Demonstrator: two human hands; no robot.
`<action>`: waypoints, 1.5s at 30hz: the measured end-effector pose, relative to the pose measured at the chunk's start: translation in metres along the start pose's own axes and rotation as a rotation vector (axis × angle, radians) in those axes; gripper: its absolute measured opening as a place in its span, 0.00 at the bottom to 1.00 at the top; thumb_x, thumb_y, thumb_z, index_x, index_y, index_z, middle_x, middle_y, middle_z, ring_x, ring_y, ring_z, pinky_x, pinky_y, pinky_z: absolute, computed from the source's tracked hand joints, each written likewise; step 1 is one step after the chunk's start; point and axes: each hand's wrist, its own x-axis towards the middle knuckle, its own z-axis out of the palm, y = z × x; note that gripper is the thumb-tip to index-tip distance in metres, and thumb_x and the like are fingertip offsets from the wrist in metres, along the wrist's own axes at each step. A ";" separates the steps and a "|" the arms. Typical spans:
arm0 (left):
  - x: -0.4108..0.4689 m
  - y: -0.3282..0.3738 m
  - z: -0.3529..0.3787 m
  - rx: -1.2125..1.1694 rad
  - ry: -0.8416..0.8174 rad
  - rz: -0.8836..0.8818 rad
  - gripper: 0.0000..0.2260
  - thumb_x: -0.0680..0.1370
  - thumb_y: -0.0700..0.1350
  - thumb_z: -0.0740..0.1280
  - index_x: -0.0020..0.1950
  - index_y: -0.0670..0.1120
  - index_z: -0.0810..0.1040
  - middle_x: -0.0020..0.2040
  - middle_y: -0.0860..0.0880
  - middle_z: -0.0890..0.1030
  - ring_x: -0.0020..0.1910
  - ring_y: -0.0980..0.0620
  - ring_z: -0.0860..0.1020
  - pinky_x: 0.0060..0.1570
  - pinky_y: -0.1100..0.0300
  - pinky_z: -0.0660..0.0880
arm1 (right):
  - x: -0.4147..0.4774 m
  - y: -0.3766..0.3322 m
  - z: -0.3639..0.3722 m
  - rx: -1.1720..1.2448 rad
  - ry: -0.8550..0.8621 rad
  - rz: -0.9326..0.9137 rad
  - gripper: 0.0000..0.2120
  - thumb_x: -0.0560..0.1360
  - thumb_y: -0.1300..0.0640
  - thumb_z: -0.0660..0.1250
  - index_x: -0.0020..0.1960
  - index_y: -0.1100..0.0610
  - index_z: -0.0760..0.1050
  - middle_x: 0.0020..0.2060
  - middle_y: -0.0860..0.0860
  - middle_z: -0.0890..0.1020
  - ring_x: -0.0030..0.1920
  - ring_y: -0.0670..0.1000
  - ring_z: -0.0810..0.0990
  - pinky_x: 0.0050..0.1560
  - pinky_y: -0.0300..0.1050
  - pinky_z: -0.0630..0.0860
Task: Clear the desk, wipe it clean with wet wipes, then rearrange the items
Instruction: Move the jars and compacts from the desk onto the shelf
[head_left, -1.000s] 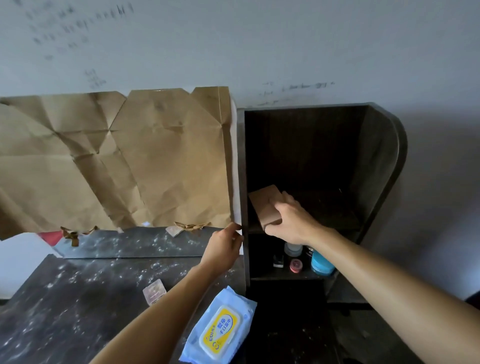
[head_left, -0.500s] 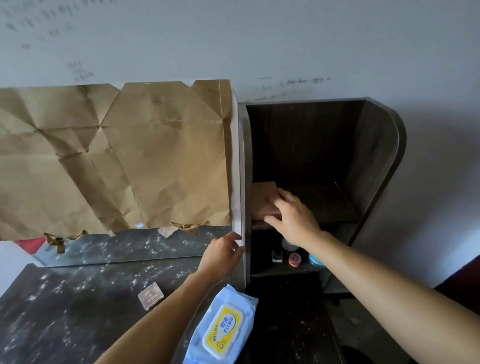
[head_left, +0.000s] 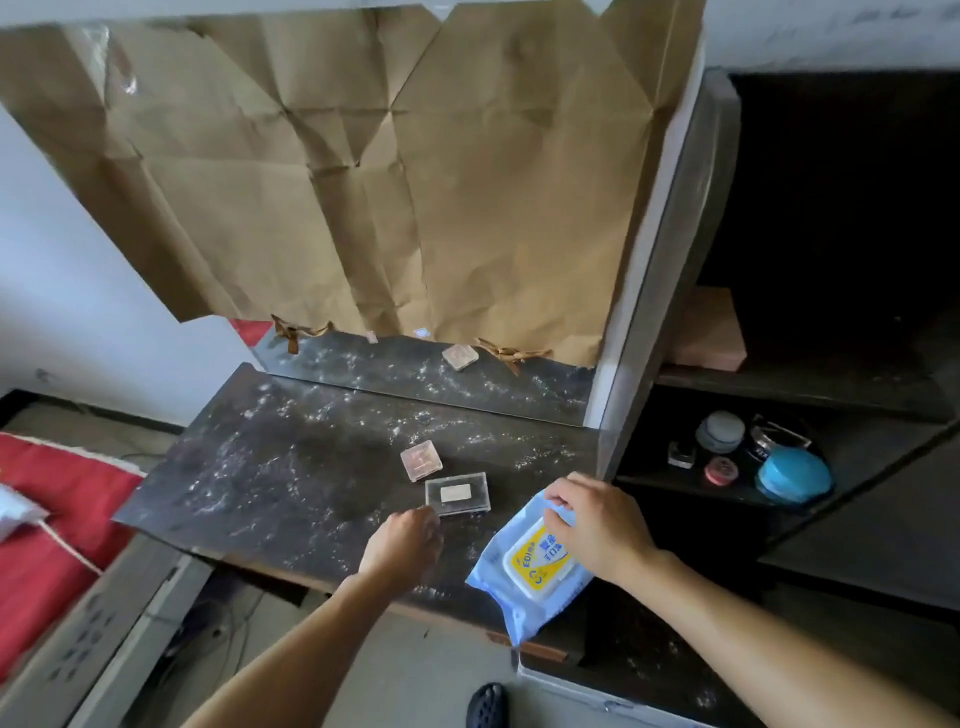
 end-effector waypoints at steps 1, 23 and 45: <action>0.002 -0.011 -0.002 0.004 -0.004 -0.012 0.06 0.74 0.45 0.62 0.46 0.47 0.77 0.45 0.46 0.82 0.46 0.41 0.79 0.40 0.53 0.73 | 0.005 -0.002 0.013 -0.025 -0.057 0.004 0.04 0.72 0.54 0.64 0.45 0.52 0.76 0.43 0.47 0.79 0.46 0.52 0.78 0.42 0.46 0.72; 0.181 -0.095 0.025 0.244 -0.150 0.286 0.24 0.77 0.50 0.63 0.71 0.47 0.62 0.71 0.48 0.66 0.68 0.46 0.65 0.63 0.55 0.64 | 0.143 -0.017 0.170 -0.494 -0.539 0.011 0.33 0.71 0.49 0.68 0.72 0.51 0.58 0.66 0.49 0.69 0.68 0.53 0.65 0.61 0.50 0.66; 0.140 -0.054 0.005 -0.104 -0.119 0.089 0.13 0.79 0.50 0.61 0.46 0.40 0.73 0.44 0.38 0.81 0.46 0.36 0.78 0.40 0.52 0.71 | 0.073 -0.009 0.101 0.000 -0.141 0.125 0.11 0.77 0.48 0.63 0.49 0.56 0.70 0.42 0.51 0.80 0.45 0.57 0.77 0.40 0.50 0.67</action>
